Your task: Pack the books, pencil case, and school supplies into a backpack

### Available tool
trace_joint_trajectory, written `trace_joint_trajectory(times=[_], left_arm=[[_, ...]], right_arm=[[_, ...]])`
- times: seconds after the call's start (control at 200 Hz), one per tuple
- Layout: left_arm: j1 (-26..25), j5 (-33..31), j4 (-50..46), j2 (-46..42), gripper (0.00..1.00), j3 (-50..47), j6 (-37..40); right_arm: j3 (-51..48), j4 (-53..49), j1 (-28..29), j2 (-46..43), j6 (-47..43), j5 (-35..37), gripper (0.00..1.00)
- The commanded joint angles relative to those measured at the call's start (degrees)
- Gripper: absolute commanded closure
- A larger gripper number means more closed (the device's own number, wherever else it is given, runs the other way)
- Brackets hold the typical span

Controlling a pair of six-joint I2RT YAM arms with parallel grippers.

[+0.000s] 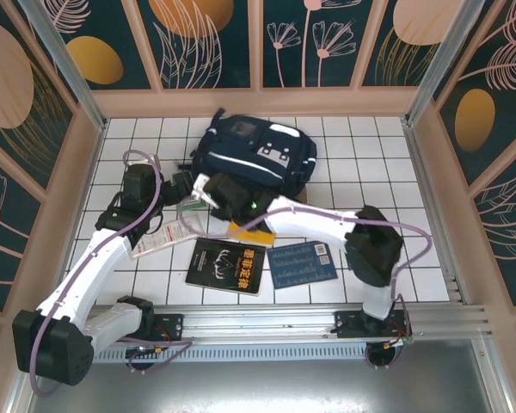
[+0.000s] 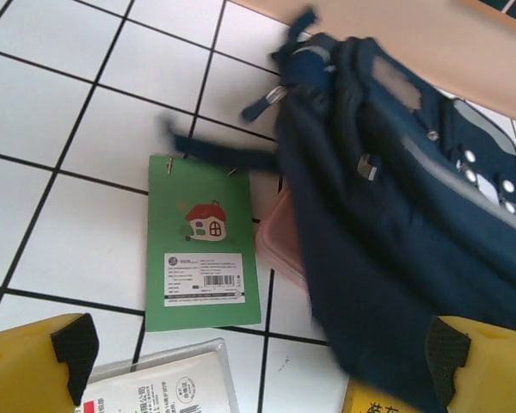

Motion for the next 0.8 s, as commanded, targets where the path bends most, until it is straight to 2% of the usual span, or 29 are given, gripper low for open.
trace_joint_trajectory(times=[0.0, 0.12, 0.295, 0.425, 0.515, 0.545, 0.571, 0.656, 0.691, 0.706, 0.736, 0.756, 0.791], left_arm=[[-0.2, 0.4, 1.4, 0.0, 0.01, 0.4, 0.4], [-0.2, 2.2, 1.9, 0.6, 0.01, 0.5, 0.1], [-0.2, 7.6, 3.4, 3.2, 0.01, 0.3, -1.6], [-0.2, 11.2, 4.0, 6.0, 0.01, 0.6, -2.9], [-0.2, 13.7, 3.0, 8.5, 0.01, 2.2, -4.1], [-0.3, 14.2, 2.6, 9.2, 0.01, 3.1, -4.5], [-0.3, 14.4, 2.2, 9.7, 0.01, 3.7, -4.8], [-0.6, 14.1, 2.0, 11.0, 0.02, 6.3, -5.6], [-0.8, 13.7, 1.9, 12.0, 0.01, 7.4, -5.9], [-0.8, 13.6, 1.8, 12.5, 0.01, 7.9, -6.1], [-0.9, 13.7, 1.8, 13.9, 0.01, 8.3, -6.5], [-0.9, 13.9, 1.8, 14.8, 0.01, 9.3, -6.6], [-1.1, 14.8, 2.1, 16.8, 0.01, 11.1, -7.0]], right_arm=[[-7.6, 2.7, 4.4, -9.6, -1.9, 8.0, 1.0], [-13.1, -0.5, 5.0, -15.6, 1.4, 11.4, 1.0], [-20.2, -0.3, 0.7, -22.3, 5.7, 14.5, 1.0], [-23.3, 1.4, -0.8, -25.4, 6.3, 12.4, 1.0], [-25.5, -1.0, -0.4, -27.5, 6.9, 8.0, 0.93], [-26.3, -2.0, 0.0, -28.1, 8.1, 7.6, 0.86], [-27.0, -3.2, 0.1, -28.4, 10.2, 7.8, 0.74], [-28.7, -5.8, 1.0, -29.1, 15.7, 9.4, 0.69], [-29.5, -6.0, 1.7, -29.8, 17.7, 10.6, 0.63], [-29.8, -6.2, 1.9, -30.4, 18.9, 10.8, 0.53], [-30.2, -6.4, 2.2, -31.3, 20.3, 10.6, 0.5], [-30.3, -6.7, 2.3, -32.4, 21.5, 9.2, 0.23], [-30.6, -6.8, 2.4, -33.9, 22.7, 6.8, 0.15]])
